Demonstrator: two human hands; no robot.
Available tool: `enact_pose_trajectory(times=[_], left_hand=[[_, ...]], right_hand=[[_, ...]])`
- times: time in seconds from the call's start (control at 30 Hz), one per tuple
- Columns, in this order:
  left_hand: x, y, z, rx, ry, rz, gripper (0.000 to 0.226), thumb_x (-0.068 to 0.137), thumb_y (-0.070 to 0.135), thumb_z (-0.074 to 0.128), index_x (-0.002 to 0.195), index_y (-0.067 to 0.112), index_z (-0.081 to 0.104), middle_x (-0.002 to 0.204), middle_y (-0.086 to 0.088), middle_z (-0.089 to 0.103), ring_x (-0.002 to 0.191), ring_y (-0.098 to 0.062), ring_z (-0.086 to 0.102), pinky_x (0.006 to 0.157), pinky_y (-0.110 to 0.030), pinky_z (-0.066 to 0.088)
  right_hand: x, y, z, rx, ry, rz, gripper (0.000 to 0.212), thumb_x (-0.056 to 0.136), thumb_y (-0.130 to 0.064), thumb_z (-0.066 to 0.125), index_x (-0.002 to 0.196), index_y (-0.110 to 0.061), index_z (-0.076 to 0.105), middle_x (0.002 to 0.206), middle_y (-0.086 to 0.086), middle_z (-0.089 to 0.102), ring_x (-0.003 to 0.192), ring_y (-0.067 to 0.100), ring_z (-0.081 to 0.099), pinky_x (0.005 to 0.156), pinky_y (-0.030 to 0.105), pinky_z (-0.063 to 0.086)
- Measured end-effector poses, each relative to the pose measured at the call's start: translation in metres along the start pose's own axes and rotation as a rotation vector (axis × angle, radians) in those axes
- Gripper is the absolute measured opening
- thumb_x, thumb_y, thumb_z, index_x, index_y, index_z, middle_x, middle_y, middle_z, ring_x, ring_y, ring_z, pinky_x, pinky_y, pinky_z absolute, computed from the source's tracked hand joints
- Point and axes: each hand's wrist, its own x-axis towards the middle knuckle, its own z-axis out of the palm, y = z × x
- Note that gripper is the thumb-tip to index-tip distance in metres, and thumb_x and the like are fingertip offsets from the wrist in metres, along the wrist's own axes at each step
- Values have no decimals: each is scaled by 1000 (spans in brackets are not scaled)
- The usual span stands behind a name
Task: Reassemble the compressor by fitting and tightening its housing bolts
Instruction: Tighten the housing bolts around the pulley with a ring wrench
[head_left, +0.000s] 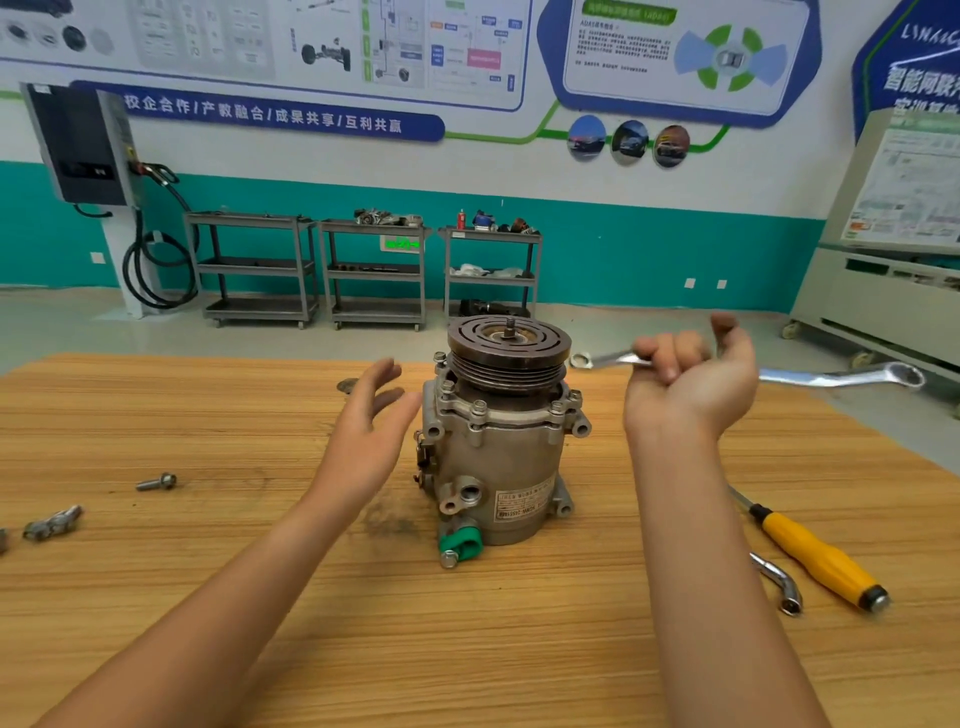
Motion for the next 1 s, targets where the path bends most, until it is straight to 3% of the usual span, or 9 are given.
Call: enact_pose_trajectory(times=[0.13,0.27,0.33,0.4,0.57,0.7,0.8,0.93,1.0], left_hand=[[35,2,15,-41,-134,-178,37,99,40,37,131,26,49,130,10,52,117,-8,47,102,-36,39],[41,-5,22,-61,-144,-148,32,100,35,35,92,31,65,85,18,70,81,6,62,71,-18,50],[43,-5,22,-80,-103,-145,37,100,33,35,82,27,66,74,15,70,67,5,62,61,-14,50],[42,-3,24,-55,-91,-145,37,100,32,35,79,22,64,78,8,68,71,-3,61,69,-22,49],[15,5,12,-7,-52,-82,31,100,24,34,94,29,63,97,14,64,100,-5,57,94,-30,45],[-30,10,-3,66,-23,-29,33,98,22,41,129,25,52,105,27,52,102,10,50,86,-8,39],[-59,11,-12,120,-50,13,53,88,23,59,135,31,39,120,18,50,108,8,48,83,-10,37],[-66,11,-14,273,-55,82,83,73,28,74,142,32,28,124,18,43,112,4,42,81,-8,35],[-62,9,-12,294,-48,69,94,70,28,78,146,29,22,127,15,40,116,2,36,89,-12,31]], right_hand=[[12,-23,4,-166,-84,124,25,97,-14,32,77,-14,47,39,-8,19,33,8,16,36,16,24],[-6,-12,-35,-750,-90,162,19,95,-22,46,79,-14,51,36,-9,24,31,7,22,36,18,25],[-14,-3,-51,-714,-44,235,23,96,-26,46,79,-13,51,37,-10,24,31,6,21,35,17,26],[-17,-1,-56,-520,41,321,30,98,-31,42,75,-13,49,37,-10,22,29,6,19,34,15,25],[-15,-1,-54,-427,89,303,31,98,-30,41,72,-14,46,37,-9,21,30,6,18,35,14,25],[-35,6,-59,-694,-32,378,21,92,-23,54,74,-13,49,36,-9,24,29,5,21,32,17,26],[-51,6,-72,-746,-153,465,18,81,-22,67,77,-15,51,37,-9,26,30,6,23,31,18,27],[-61,2,-79,-989,-322,456,58,51,-45,76,101,-21,58,36,-11,39,31,2,32,36,19,29],[-62,8,-78,-1097,-369,402,57,55,-45,79,104,-30,56,38,-15,47,32,-1,41,39,14,32]])
